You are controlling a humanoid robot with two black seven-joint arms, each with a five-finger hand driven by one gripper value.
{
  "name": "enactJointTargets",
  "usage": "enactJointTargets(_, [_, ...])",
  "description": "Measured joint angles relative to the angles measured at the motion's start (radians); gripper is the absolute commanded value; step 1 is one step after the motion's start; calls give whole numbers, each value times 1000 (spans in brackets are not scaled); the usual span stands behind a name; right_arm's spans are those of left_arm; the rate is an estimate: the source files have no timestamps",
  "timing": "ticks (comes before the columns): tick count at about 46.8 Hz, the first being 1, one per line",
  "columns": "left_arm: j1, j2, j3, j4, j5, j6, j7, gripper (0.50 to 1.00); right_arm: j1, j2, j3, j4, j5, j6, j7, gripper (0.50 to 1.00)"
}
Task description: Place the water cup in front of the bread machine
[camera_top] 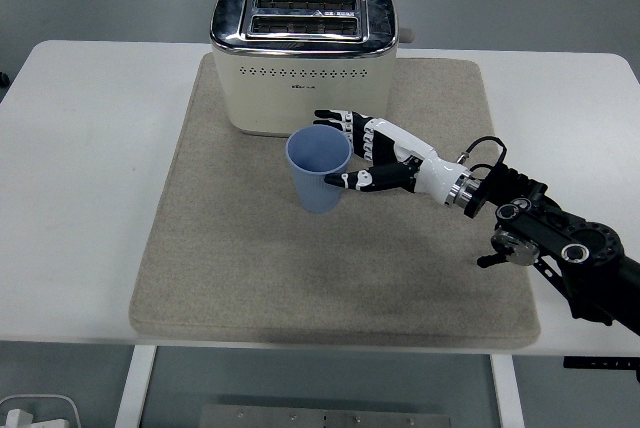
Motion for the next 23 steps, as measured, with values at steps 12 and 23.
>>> enactJointTargets(12, [0,0,0,0,0,0,0,1000,-1,-39,5,1,1,32,3,928])
enactJointTargets(23, [0,0,0,0,1,0,0,1000,-2,-81,14,1,17,46,5,928])
